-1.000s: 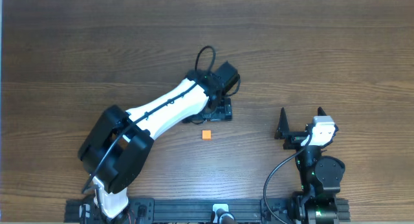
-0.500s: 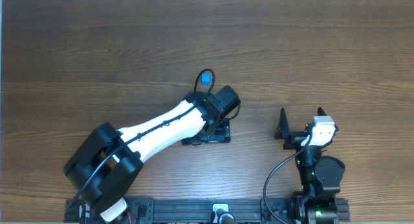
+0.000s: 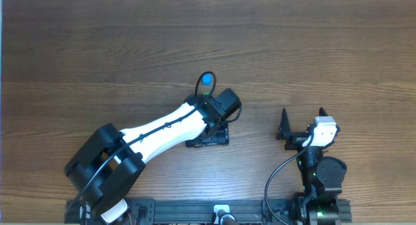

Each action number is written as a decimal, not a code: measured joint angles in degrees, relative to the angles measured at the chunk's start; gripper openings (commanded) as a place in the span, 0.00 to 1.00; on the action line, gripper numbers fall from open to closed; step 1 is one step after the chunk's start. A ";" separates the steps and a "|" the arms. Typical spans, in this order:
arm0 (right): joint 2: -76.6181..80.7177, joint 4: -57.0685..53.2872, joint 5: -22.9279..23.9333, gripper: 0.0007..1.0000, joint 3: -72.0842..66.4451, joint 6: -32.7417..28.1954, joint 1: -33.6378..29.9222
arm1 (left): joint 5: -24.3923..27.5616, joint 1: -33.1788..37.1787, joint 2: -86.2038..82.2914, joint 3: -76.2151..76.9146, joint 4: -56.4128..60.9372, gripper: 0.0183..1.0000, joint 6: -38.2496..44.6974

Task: Stack Cubes

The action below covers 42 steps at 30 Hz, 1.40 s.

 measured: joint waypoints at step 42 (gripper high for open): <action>0.00 0.00 0.00 0.99 0.00 -0.02 0.00 | -2.03 0.00 1.70 0.00 0.42 0.13 -0.63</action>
